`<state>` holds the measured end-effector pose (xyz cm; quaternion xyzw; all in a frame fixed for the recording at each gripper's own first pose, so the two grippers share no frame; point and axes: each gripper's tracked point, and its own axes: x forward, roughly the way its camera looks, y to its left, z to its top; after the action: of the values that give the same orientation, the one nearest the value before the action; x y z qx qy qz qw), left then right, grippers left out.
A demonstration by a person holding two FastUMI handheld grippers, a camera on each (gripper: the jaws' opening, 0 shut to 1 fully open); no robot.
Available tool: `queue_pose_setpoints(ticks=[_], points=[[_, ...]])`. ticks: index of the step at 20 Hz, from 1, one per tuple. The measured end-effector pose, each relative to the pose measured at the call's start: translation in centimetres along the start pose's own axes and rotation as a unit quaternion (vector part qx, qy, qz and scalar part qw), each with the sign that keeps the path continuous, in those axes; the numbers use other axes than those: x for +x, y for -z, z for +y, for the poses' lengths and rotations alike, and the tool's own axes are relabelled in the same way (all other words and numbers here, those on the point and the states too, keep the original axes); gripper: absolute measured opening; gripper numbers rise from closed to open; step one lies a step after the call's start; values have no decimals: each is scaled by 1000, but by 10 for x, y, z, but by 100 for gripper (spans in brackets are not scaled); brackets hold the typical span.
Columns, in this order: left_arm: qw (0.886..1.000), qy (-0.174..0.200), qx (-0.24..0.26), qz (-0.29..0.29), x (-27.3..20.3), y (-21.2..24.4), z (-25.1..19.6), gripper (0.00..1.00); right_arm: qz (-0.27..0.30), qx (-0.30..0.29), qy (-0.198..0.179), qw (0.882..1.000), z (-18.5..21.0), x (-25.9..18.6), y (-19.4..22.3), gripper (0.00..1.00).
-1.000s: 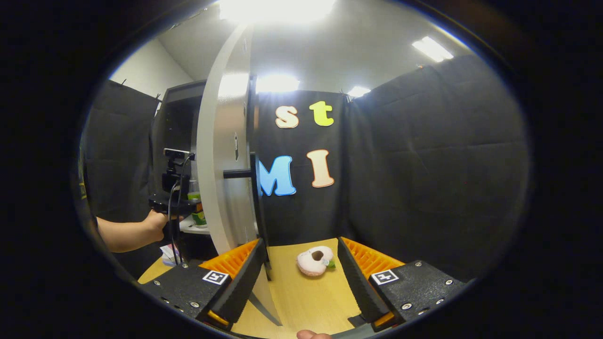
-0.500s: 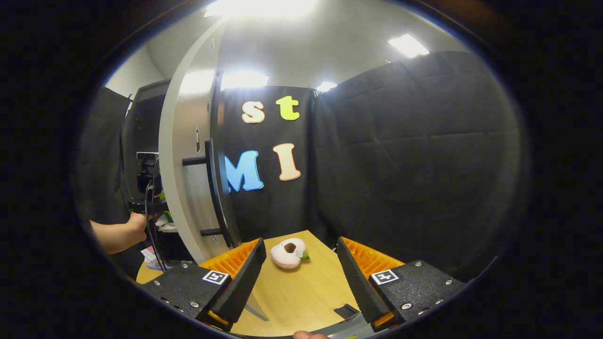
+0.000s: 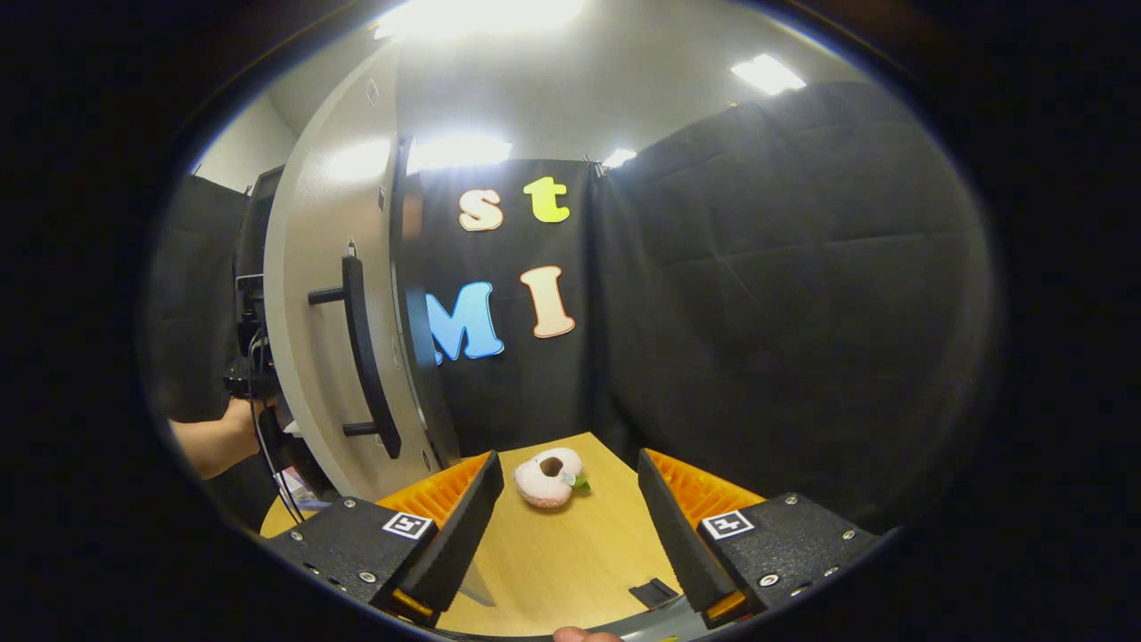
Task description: Open the cabinet door with the right hand, grasp the bottle in the cabinet with the left hand and place it on the coaster, then close the cabinet door with the right hand.
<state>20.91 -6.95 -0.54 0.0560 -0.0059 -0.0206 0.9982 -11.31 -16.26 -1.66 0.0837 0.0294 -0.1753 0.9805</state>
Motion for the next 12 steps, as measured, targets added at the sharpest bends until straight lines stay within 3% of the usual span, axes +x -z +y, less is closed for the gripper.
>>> queue_pose_setpoints(ticks=[1, 3, 5, 10, 11, 12], points=[[1000, -6, 6, -5, -11, -6, 2, 73, 0, -3, -4, 1000, -4, 3, 1, 94], [1000, -13, 16, -13, -33, -18, 4, 56, 2, -5, -21, 1000, -8, 8, 0, 96], [1000, -19, 17, -18, -59, -24, 5, 73, 8, -6, -47, 999, -7, 15, 4, 94], [997, -65, 19, -26, -130, -31, 14, 73, 19, -23, -123, 992, -1, 30, 5, 93], [996, -82, 25, -35, -145, -32, 19, 56, 19, -25, -137, 990, 1, 32, 6, 93], [994, -95, 27, -43, -158, -35, 22, 60, 20, -27, -149, 988, 2, 36, 7, 93]])
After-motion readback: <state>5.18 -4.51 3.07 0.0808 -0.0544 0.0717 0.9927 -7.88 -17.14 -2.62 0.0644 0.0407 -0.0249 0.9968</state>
